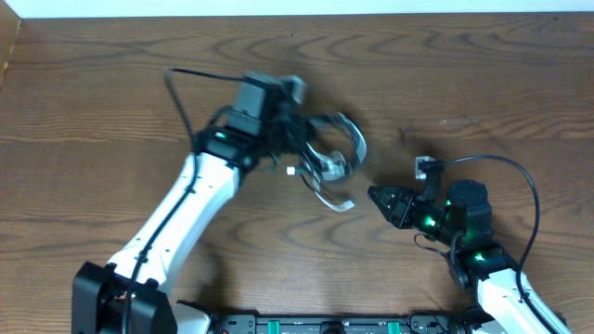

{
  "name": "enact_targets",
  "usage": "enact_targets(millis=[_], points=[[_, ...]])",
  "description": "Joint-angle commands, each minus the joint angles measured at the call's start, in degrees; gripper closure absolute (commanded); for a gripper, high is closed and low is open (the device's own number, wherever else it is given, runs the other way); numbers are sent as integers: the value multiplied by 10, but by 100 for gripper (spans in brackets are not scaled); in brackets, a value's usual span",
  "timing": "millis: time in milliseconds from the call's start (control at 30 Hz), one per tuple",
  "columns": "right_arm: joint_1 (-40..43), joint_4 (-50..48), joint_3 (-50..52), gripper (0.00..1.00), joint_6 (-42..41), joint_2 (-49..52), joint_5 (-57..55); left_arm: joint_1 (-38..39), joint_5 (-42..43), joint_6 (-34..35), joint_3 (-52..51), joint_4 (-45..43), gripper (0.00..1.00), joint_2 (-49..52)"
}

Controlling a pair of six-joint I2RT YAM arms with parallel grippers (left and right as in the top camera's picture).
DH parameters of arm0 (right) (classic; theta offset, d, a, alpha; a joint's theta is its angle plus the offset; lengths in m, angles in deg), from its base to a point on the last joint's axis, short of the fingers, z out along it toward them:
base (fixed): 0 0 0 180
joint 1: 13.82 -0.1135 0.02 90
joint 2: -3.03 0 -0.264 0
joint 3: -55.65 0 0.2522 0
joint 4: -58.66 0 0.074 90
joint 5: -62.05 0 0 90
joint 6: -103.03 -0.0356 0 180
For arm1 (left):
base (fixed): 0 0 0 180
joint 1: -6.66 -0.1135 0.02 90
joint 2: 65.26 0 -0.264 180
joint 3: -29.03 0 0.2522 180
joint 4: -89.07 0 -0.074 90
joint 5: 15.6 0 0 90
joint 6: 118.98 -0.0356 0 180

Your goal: Untangle cables

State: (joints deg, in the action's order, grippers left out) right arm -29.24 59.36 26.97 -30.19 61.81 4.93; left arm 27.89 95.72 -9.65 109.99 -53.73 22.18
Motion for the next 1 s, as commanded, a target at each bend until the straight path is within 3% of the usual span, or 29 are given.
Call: enact_targets(millis=[0, 200, 433, 667, 967], points=[[1, -19, 7, 64, 10, 1, -4, -7, -56, 18, 19, -4, 92, -14], [1, -70, 7, 60, -13, 1, -34, -7, 10, 18, 19, -4, 92, -14], [1, -121, 7, 66, -199, 1, -14, -7, 129, 18, 19, -4, 93, -14], [-2, -118, 7, 68, -200, 1, -14, -7, 203, 70, 19, -14, 92, -14], [-20, -136, 7, 73, -202, 1, -21, 10, 221, 57, 19, -13, 92, -14]])
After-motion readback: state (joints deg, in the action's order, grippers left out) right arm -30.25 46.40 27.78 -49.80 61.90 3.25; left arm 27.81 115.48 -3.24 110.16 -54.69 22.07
